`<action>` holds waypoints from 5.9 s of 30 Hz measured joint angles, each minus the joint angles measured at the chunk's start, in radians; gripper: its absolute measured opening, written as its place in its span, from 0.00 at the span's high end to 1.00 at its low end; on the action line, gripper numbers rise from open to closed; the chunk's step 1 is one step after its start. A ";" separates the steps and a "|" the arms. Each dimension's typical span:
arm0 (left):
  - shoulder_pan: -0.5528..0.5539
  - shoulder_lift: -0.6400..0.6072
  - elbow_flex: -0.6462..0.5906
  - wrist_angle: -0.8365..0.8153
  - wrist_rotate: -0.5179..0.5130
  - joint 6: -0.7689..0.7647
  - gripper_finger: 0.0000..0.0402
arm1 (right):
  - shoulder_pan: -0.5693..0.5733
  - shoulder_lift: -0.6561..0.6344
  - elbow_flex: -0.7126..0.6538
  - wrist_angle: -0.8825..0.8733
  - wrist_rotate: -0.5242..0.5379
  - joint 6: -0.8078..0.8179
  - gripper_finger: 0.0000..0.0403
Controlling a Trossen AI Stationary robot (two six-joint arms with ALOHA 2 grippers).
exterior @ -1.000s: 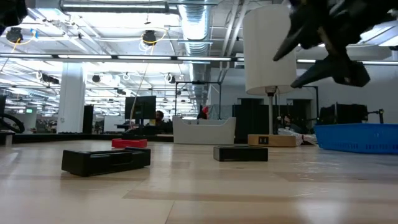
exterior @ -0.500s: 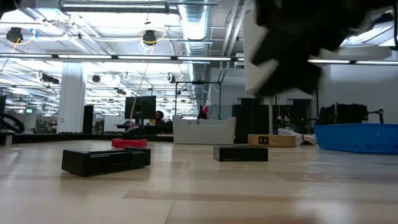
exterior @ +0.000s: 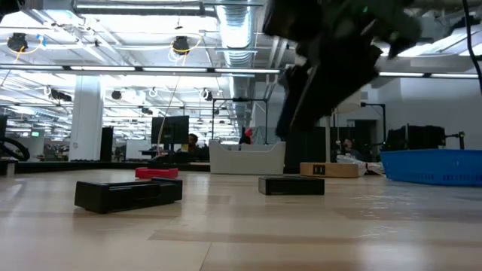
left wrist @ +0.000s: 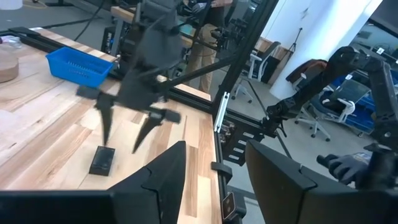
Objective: Pick & Place Office items
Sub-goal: Put the top black digital clock into the blue basket
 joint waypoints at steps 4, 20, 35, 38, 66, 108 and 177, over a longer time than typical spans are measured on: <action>0.000 0.000 0.000 0.004 -0.004 0.000 0.59 | -0.035 0.015 0.002 -0.020 -0.006 0.011 0.41; 0.000 0.000 0.000 0.007 -0.008 -0.019 0.59 | -0.056 0.048 -0.034 -0.053 -0.097 0.026 0.41; 0.000 0.000 0.000 0.009 -0.007 -0.023 0.59 | -0.065 0.048 -0.049 -0.043 -0.023 -0.008 0.41; 0.000 0.000 0.000 0.009 -0.007 -0.023 0.59 | -0.074 0.047 -0.064 -0.019 -0.016 -0.007 0.41; 0.000 0.000 0.000 0.041 -0.008 -0.023 0.59 | 0.013 0.048 -0.076 0.017 -0.033 0.073 0.41; -0.001 0.000 0.000 0.040 -0.004 -0.023 0.59 | 0.111 0.114 -0.045 0.081 0.114 0.217 0.41; -0.001 0.000 0.000 0.014 0.005 -0.023 0.59 | -0.246 -0.665 -0.444 -0.977 0.349 1.237 0.64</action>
